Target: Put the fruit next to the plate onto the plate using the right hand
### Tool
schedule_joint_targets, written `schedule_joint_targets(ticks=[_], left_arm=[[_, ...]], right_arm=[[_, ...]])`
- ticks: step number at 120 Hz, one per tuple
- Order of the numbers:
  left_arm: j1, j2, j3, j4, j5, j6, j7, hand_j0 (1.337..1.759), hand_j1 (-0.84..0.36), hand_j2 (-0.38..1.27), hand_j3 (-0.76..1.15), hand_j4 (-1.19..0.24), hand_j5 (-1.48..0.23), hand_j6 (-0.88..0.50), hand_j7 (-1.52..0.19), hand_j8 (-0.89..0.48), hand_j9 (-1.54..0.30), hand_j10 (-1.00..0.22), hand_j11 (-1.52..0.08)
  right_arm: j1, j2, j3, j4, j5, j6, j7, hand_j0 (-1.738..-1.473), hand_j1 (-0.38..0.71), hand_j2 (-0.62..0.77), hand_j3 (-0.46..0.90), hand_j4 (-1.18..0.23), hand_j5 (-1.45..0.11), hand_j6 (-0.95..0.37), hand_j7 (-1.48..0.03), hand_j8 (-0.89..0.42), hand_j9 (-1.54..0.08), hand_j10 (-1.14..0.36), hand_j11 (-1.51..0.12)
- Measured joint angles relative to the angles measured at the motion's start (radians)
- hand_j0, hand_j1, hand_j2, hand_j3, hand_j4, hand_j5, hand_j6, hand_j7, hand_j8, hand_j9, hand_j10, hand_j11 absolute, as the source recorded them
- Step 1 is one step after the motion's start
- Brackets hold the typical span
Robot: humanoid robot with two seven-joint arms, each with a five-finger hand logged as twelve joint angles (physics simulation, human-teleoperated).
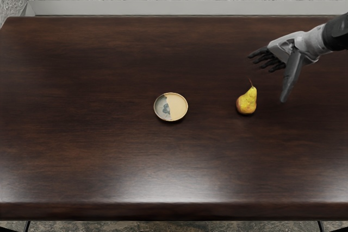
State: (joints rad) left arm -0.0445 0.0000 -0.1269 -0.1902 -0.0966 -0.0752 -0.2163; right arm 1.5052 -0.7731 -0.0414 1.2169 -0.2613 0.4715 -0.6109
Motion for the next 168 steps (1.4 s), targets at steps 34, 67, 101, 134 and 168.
schedule_joint_targets(ticks=[34,67,101,134,168], left_arm=[[-0.005,0.0,0.0,0.0,0.0,0.0,0.0,1.658,0.34,0.0,0.0,-0.01,-0.01,-0.01,-0.01,-0.01,-0.01,-0.01,-0.01],[-0.005,0.0,0.0,0.0,0.0,0.0,0.0,1.658,0.34,0.0,0.0,-0.01,-0.01,-0.01,-0.01,-0.01,-0.01,-0.01,-0.01],[-0.004,0.0,-0.001,0.0,0.0,0.0,0.0,1.658,0.34,0.0,0.0,-0.01,-0.01,-0.01,-0.01,-0.01,-0.01,-0.01,-0.01],[-0.004,0.0,-0.001,0.0,0.0,0.0,0.0,1.658,0.34,0.0,0.0,-0.01,-0.01,-0.01,-0.01,-0.01,-0.01,-0.01,-0.01],[-0.003,0.0,-0.001,0.0,0.001,0.0,0.0,1.658,0.34,0.0,0.0,-0.01,-0.01,-0.01,-0.01,-0.01,-0.01,-0.01,-0.01]], right_arm=[[0.006,0.084,-0.066,0.039,-0.191,-0.236,0.0,-1.658,-0.35,0.0,0.0,0.0,0.0,0.0,0.0,0.0,0.0,0.0,0.0],[-0.049,0.095,-0.129,0.139,-0.263,-0.424,0.0,-1.658,-0.31,-0.01,0.0,-0.04,-0.05,-0.04,-0.05,-0.04,-0.05,-0.04,-0.05],[-0.136,0.13,-0.14,0.17,-0.3,-0.628,0.0,-1.658,-0.24,-0.02,0.0,-0.09,-0.12,-0.09,-0.12,-0.09,-0.12,-0.09,-0.12],[-0.18,0.184,-0.144,0.175,-0.34,-0.769,0.0,-1.658,-0.22,-0.02,0.0,-0.11,-0.14,-0.11,-0.14,-0.11,-0.14,-0.11,-0.14],[-0.199,0.202,-0.146,0.184,-0.353,-0.805,0.0,-1.658,-0.21,-0.02,0.0,-0.12,-0.15,-0.12,-0.15,-0.12,-0.15,-0.12,-0.15]])
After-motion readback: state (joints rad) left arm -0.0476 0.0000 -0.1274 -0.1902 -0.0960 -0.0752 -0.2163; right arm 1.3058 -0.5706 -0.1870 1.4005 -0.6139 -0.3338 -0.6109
